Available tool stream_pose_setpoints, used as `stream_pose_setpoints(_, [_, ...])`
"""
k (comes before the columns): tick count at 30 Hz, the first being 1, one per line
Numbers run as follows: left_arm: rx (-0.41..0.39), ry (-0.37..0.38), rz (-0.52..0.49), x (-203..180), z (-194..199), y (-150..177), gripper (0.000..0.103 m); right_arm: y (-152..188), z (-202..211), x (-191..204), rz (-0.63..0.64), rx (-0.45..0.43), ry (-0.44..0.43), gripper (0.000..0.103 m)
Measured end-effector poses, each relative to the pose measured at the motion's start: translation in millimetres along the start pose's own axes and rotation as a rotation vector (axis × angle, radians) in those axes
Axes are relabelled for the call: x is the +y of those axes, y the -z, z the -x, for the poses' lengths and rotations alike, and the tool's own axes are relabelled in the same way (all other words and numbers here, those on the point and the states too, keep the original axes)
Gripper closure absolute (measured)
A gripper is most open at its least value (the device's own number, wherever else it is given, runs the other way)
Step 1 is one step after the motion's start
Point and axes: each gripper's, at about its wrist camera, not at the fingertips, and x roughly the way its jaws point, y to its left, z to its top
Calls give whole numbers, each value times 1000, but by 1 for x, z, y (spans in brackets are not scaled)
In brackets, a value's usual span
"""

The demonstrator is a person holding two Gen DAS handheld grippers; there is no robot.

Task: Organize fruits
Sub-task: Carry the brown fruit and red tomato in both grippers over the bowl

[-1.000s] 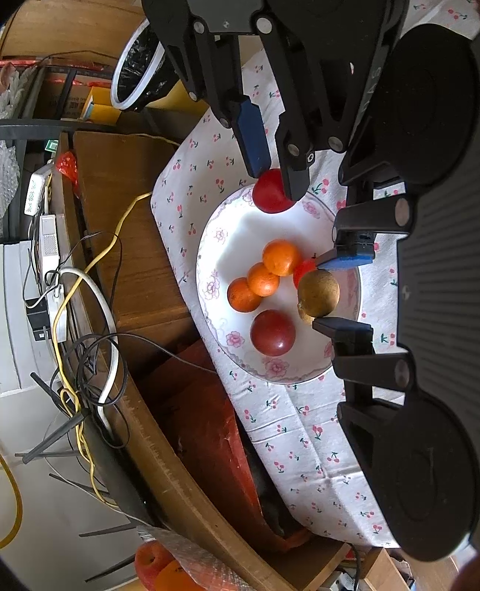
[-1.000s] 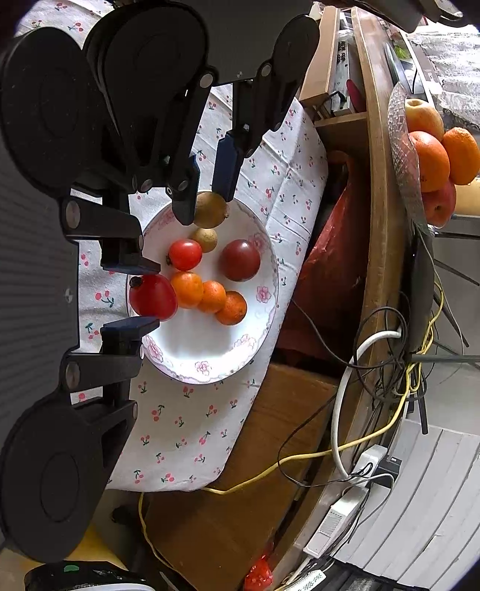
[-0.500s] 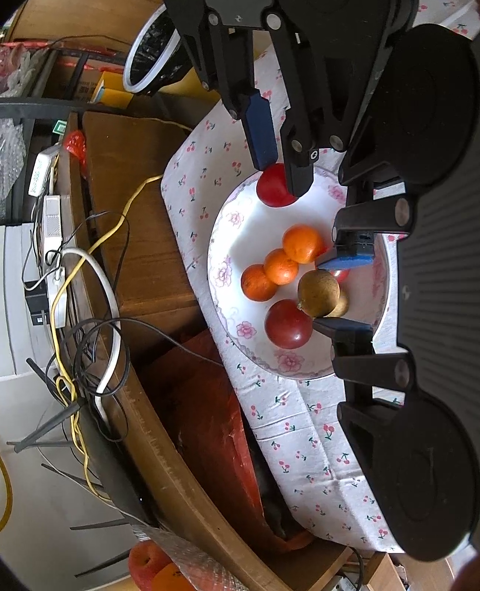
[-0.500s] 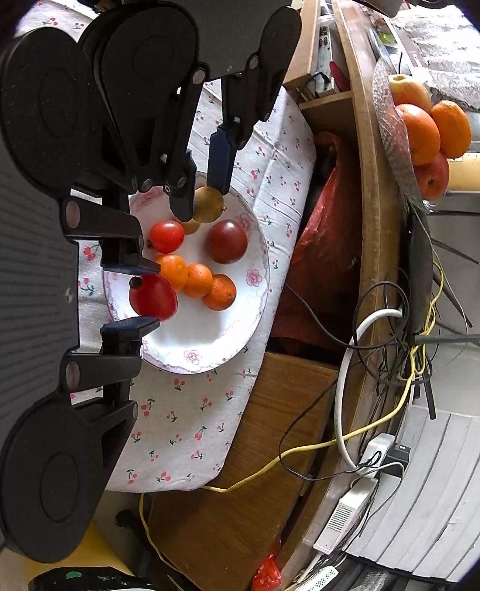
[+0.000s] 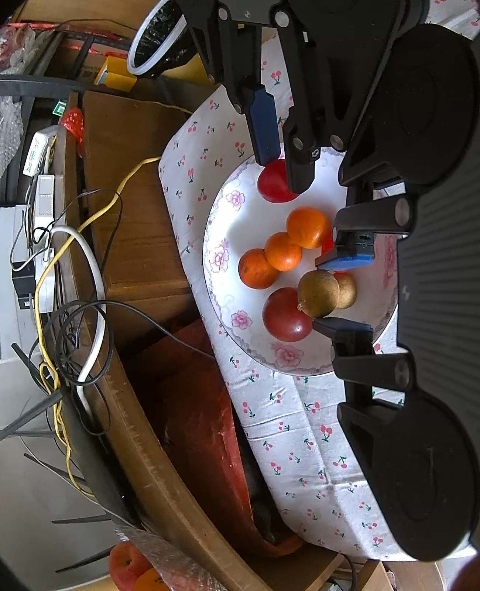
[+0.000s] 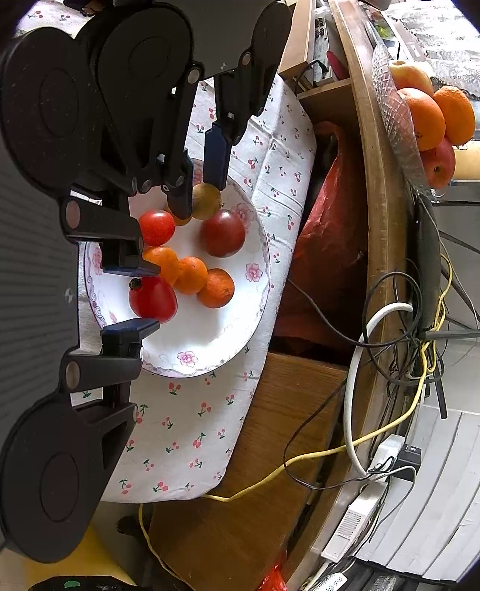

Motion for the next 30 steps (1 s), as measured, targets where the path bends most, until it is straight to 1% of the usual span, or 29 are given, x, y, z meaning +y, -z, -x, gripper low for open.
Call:
stream_pose_setpoints(18, [12, -14, -1, 2, -15, 0, 68, -2, -16, -2, 0, 12, -3, 80])
stream_pose_setpoints(30, [13, -17, 10, 4, -20, 0, 68, -2, -19, -3, 1, 5, -3, 79])
